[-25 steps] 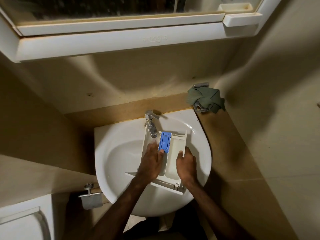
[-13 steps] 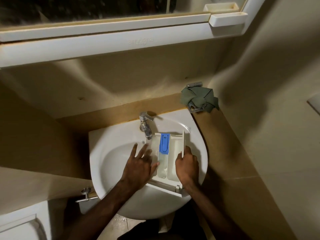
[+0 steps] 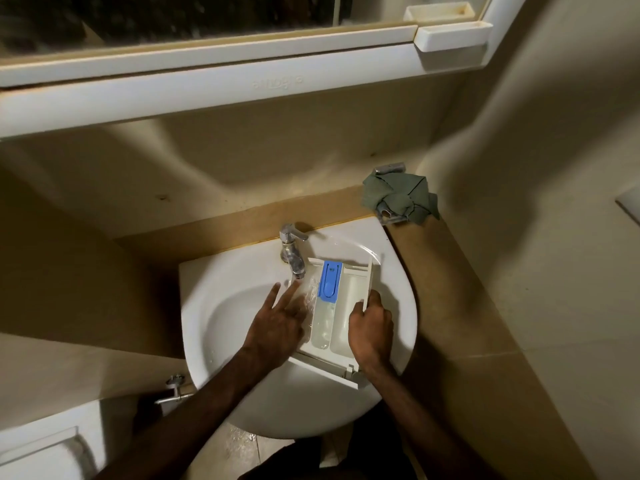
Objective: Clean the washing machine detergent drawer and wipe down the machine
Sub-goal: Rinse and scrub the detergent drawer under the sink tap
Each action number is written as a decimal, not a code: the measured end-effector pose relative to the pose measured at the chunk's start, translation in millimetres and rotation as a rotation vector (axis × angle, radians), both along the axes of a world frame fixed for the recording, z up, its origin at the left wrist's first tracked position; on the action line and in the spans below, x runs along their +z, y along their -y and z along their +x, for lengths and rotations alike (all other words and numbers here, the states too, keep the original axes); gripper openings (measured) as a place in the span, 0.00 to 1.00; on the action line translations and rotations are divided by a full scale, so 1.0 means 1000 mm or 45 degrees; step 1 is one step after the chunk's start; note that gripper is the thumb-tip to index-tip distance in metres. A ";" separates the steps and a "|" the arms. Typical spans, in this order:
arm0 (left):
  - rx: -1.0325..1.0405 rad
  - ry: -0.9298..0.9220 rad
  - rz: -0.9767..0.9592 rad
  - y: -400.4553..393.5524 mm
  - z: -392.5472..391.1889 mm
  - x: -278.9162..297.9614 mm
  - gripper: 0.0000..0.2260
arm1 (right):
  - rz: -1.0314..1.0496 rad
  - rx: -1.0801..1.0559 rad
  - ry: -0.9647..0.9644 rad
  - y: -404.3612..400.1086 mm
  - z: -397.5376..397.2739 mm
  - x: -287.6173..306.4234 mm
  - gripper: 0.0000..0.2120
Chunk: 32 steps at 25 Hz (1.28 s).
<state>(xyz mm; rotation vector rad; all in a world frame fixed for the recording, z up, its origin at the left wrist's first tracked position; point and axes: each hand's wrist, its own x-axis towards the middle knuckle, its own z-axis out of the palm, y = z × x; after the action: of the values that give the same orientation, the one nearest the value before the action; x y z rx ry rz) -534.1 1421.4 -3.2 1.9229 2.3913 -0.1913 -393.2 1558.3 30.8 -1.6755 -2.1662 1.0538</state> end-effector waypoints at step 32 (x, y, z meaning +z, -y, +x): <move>1.068 0.470 -0.091 -0.012 0.068 0.032 0.12 | -0.159 -0.117 -0.336 0.012 -0.001 -0.032 0.10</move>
<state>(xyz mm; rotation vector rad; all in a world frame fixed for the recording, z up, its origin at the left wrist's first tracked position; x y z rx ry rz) -465.9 1433.0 28.7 0.7080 2.6106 0.1178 -394.3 1546.4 -1.3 -1.5667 -1.8761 1.3240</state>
